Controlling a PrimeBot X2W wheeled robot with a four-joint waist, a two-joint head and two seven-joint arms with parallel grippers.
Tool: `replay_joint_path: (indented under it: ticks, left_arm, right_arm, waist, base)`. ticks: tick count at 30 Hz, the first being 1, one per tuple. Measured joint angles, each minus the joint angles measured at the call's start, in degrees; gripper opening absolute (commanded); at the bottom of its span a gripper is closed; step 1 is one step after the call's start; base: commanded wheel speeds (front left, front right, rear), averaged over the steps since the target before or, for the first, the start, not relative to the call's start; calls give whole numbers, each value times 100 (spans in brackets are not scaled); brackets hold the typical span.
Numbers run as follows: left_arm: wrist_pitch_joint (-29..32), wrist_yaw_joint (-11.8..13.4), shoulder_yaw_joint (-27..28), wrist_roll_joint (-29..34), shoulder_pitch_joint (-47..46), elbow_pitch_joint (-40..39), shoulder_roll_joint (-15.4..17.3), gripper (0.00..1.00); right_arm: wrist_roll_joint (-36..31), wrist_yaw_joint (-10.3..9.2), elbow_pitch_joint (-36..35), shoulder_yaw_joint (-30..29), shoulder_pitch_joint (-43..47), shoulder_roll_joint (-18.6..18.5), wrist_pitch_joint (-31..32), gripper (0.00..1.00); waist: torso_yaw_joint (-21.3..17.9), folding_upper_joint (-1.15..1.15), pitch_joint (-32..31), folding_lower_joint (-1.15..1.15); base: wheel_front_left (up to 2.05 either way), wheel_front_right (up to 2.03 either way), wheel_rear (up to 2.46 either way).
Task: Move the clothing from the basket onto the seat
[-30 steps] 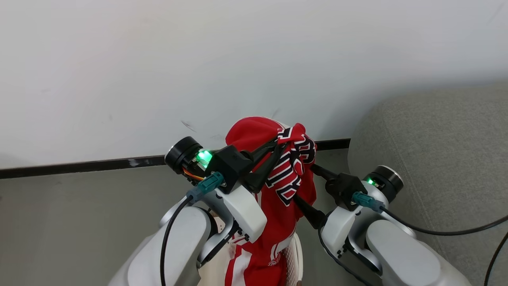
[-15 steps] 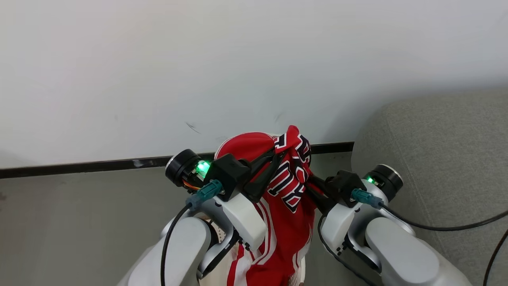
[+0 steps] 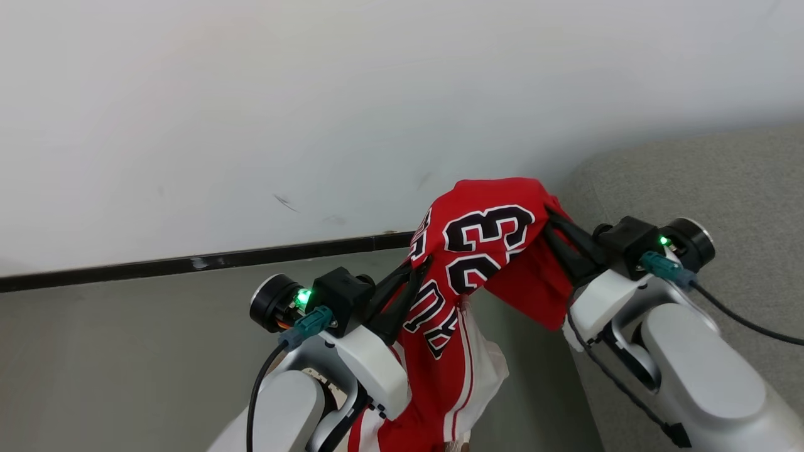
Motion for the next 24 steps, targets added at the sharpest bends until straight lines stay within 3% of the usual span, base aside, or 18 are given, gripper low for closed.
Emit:
replay_joint_path:
  ticks: [1, 2, 3, 11, 18, 24]
  left_arm:
    - [-15, 8, 5, -23, 19, 0, -2, 74]
    - [-59, 7, 7, -33, 46, 1, -2, 94]
    - [-62, 4, -14, -46, 68, 8, 0, 100]
    - [-292, -42, -144, -73, 143, 58, -4, 100]
    - [-413, -97, -333, -81, 314, 186, 2, 100]
    - [-515, -136, -452, -146, 337, 278, 1, 100]
  right_arm:
    - [-14, 0, -58, -82, -1, -34, 0, 0]
    - [-34, 0, -119, -167, 1, -74, 1, 0]
    - [-45, 2, -186, -257, 2, -110, 0, 0]
    - [-207, 4, -705, -977, 66, -394, 1, 0]
    - [-426, 3, -1061, -1679, 642, -683, 0, 0]
    - [-458, 3, -1354, -2383, 1206, -724, 0, 0]
  waist:
    - [-25, 0, 2, 0]
    - [-51, 0, 5, 0]
    - [-79, 0, 7, 0]
    - [-336, 0, 13, 0]
    - [-600, 0, -2, 0]
    - [-861, 0, -30, 0]
  base:
    - [0, 0, 0]
    - [0, 0, 0]
    - [0, 0, 0]
    - [0, 0, 0]
    - [0, 0, 0]
    - [0, 0, 0]
